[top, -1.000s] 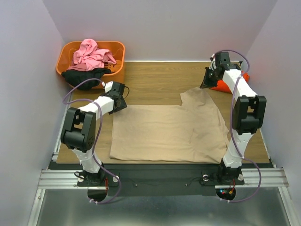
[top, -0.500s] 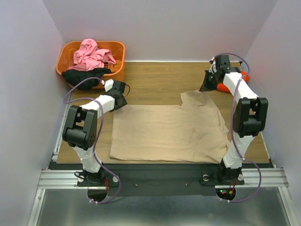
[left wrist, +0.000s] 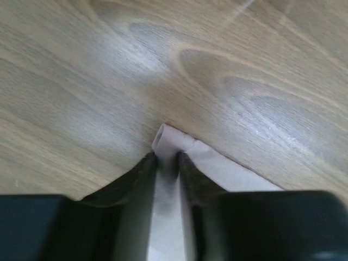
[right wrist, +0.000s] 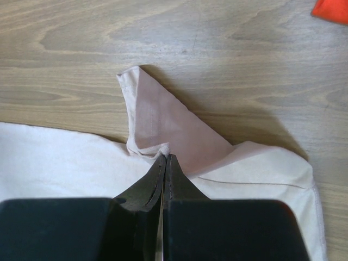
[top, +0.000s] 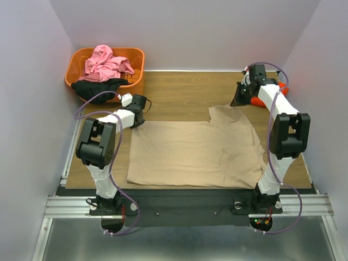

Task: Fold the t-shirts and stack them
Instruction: Fold the tshirt

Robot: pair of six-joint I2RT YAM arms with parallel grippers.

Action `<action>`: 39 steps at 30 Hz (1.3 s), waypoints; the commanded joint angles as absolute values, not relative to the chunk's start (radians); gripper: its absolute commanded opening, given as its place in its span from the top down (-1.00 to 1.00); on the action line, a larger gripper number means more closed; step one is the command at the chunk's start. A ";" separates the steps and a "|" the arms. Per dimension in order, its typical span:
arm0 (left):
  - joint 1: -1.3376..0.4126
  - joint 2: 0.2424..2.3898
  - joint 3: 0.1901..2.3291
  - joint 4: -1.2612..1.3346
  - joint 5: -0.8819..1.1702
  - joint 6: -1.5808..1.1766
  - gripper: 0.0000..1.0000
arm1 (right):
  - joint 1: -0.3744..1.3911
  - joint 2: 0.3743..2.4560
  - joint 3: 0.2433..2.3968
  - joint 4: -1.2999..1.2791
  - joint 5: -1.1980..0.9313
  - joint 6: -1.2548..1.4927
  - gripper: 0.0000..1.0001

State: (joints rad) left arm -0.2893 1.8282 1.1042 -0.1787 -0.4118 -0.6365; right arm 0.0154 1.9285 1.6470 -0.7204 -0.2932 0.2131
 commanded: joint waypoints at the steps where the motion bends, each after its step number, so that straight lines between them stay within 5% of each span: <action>1: -0.287 1.841 1.118 -0.176 -0.448 -0.649 0.40 | 0.020 1.858 1.631 -0.675 -0.298 0.202 0.99; 4: -0.287 1.829 1.105 -0.172 -0.453 -0.646 0.44 | 0.020 1.848 1.624 -0.673 -0.287 0.206 0.99; 7: -0.287 1.818 1.092 -0.164 -0.453 -0.634 0.78 | 0.020 1.841 1.626 -0.673 -0.281 0.207 0.99; 12: -0.287 1.781 1.075 -0.157 -0.448 -0.597 1.00 | 0.020 1.780 1.614 -0.675 -0.276 0.216 0.99; 27: -0.288 1.632 1.012 -0.133 -0.480 -0.529 1.00 | 0.020 1.416 1.295 -0.782 -0.123 0.256 0.99; 39: -0.314 1.531 0.908 -0.117 -0.474 -0.522 1.00 | 0.020 1.324 1.321 -0.994 -0.031 0.270 0.99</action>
State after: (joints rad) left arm -0.3031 1.5993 0.9401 -0.1318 -0.4355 -0.5350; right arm 0.0154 1.3659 1.2793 -0.9020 -0.0856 0.2619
